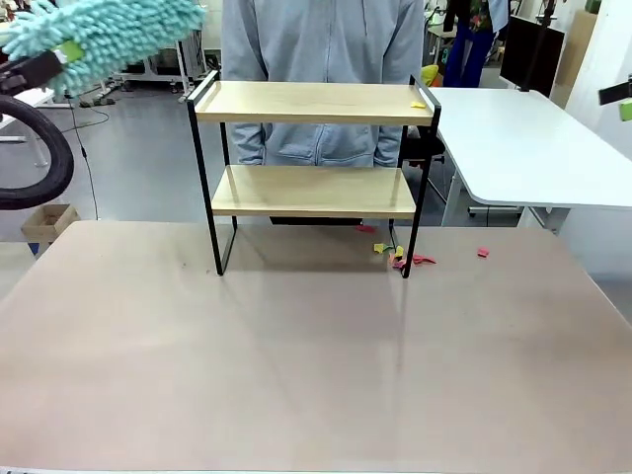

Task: Clean the shelf.
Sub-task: Hand the Duster back to the human.

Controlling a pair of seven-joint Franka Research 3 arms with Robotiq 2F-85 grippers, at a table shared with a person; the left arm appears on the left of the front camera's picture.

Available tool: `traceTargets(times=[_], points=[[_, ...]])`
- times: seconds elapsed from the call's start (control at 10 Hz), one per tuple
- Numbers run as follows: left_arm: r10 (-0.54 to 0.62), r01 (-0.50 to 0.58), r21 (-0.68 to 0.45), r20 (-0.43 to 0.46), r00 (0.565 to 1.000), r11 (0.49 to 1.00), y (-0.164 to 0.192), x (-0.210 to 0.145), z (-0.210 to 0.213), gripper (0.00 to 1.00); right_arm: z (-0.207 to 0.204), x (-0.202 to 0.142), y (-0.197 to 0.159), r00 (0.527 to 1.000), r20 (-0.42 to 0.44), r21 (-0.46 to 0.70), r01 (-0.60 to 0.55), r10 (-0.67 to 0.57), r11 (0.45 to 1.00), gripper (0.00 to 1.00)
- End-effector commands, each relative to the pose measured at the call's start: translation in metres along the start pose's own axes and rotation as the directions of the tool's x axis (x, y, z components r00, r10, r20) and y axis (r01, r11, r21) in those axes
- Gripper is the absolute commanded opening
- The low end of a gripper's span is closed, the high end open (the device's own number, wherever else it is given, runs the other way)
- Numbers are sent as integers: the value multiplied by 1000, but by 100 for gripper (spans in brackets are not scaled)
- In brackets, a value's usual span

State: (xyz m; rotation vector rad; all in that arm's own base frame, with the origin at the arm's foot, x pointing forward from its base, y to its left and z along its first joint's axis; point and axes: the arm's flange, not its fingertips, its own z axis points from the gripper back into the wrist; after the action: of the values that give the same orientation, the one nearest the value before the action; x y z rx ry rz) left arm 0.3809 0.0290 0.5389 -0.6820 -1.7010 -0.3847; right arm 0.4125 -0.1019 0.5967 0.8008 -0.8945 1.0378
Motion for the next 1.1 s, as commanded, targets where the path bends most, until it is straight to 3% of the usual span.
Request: traceTargets(times=[0.0, 0.3, 0.5, 0.7, 1.0], points=[[-82, 85, 158, -30, 996, 984, -7, -16, -5, 17, 2, 3, 1, 1000, -9, 2, -5, 5, 1000, 100], [-134, 156, 320, -90, 987, 934, 21, -39, -3, 17, 2, 3, 1, 1000, -9, 2, -5, 5, 1000, 100], [-145, 183, 372, -127, 981, 910, 32, -54, 2, 17, 2, 3, 1, 1000, -9, 2, -5, 5, 1000, 100], [-148, 207, 416, -169, 974, 885, 40, -75, 8, 17, 2, 3, 1, 1000, -9, 2, -5, 5, 1000, 100], [-103, 199, 415, -243, 965, 888, 37, -122, 11, 17, 2, 3, 1, 1000, -9, 2, -5, 5, 1000, 100]])
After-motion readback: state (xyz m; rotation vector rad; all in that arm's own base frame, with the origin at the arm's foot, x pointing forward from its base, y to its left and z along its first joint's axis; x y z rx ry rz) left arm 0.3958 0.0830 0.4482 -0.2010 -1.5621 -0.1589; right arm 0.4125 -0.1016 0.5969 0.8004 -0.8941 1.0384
